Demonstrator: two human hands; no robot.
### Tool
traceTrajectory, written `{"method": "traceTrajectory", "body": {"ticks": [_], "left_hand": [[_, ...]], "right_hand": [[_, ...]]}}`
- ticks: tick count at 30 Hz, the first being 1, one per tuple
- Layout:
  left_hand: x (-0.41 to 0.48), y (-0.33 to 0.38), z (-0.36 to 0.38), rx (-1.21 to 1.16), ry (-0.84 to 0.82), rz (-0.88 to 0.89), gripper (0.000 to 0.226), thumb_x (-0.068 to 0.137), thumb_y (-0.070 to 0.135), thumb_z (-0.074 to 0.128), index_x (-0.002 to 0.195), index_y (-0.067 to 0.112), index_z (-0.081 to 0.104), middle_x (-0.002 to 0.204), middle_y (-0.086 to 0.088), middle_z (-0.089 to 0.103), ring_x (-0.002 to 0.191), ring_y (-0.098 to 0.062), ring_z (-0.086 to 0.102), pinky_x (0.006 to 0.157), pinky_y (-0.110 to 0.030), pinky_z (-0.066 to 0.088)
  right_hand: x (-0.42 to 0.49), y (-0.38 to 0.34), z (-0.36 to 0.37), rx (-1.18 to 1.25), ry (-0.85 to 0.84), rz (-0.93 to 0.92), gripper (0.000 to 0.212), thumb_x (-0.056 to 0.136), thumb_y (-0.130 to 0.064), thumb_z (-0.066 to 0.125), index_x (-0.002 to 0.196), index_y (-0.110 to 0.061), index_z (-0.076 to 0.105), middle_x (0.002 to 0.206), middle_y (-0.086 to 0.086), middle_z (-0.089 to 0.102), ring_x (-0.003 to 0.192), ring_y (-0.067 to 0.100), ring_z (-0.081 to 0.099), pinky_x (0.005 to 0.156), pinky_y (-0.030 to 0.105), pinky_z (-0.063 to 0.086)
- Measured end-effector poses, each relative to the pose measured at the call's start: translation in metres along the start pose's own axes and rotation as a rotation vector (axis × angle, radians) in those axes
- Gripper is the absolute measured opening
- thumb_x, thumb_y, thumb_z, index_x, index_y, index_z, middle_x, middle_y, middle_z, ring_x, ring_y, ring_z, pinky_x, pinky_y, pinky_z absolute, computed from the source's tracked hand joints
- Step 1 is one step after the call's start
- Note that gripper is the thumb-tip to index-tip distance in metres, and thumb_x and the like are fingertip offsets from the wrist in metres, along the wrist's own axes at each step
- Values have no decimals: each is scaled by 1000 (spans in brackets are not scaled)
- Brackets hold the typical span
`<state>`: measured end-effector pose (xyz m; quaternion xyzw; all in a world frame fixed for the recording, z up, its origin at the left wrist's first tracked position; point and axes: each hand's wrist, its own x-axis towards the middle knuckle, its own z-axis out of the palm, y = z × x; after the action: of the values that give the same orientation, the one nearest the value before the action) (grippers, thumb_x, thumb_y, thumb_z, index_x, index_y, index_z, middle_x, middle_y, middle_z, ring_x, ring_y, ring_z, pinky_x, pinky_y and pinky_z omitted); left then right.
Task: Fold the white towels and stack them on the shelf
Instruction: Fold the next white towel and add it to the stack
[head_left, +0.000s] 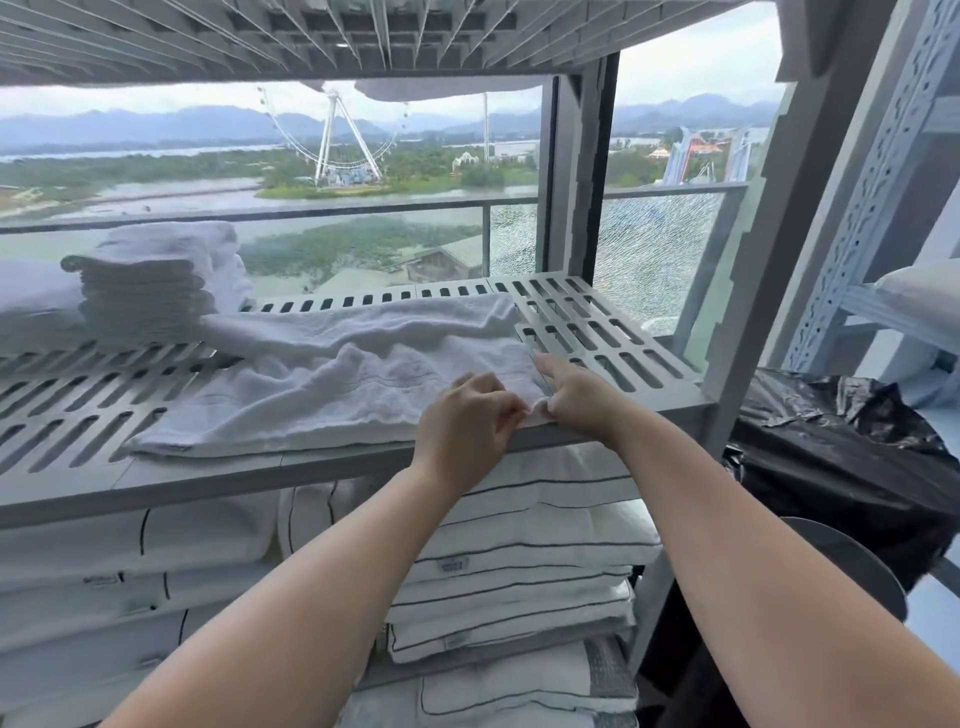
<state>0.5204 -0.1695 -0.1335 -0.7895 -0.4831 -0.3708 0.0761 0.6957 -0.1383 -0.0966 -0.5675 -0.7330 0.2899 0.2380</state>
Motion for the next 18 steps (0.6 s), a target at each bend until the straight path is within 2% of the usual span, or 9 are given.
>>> {"method": "traceTrajectory", "body": {"ticks": [3,5,8,12,15,17,18], "left_hand": [[0,4,4,-24,26,-22,11,91,34,70,95,29,80,89,10,65,90,-16,58,61,-33,52],[-1,6,5,-27,34,-10,11,91,32,71,96,29,80,89,9,65,90,-17,58,63,-35,53],[-4,8,2,-21,27,49,14,93,36,69,99,29,81,89,7,63,88,-19,57,67,-35,52],[-5,10,-5,-75,-3,49,10,90,28,75,97,26,82,90,6,69,89,-19,60,67,-36,54],[-4,4,-14,-99,-33,-23,9,90,27,74,91,20,80,94,6,71,87,-18,64,70,-39,55],[-4,-5,-22,-34,-20,-100,14,93,31,68,92,21,77,96,8,69,83,-17,64,67,-38,55],[-3,-11,-27,6,-9,-146,16,95,32,64,94,22,76,98,9,69,82,-16,64,66,-37,55]], "right_hand": [[0,3,2,157,-10,27,60,96,2,49,153,-11,36,155,12,42,142,23,40,118,37,31],[3,3,4,220,40,56,47,102,-6,43,149,-12,43,151,10,47,137,21,44,116,33,33],[5,4,6,132,118,24,40,103,-19,45,143,-19,51,145,6,53,133,21,48,114,41,36],[6,4,9,-93,129,-50,35,96,-11,53,126,-22,66,133,8,62,126,23,54,108,39,42],[6,1,11,-134,126,-49,43,92,-3,47,123,-24,69,134,8,63,123,24,56,104,33,44],[6,-2,14,-153,124,-60,50,90,2,44,127,-23,66,137,9,60,122,26,57,97,28,43],[5,-3,16,-180,133,-72,51,90,4,44,128,-22,66,140,9,58,125,26,54,100,28,42]]}}
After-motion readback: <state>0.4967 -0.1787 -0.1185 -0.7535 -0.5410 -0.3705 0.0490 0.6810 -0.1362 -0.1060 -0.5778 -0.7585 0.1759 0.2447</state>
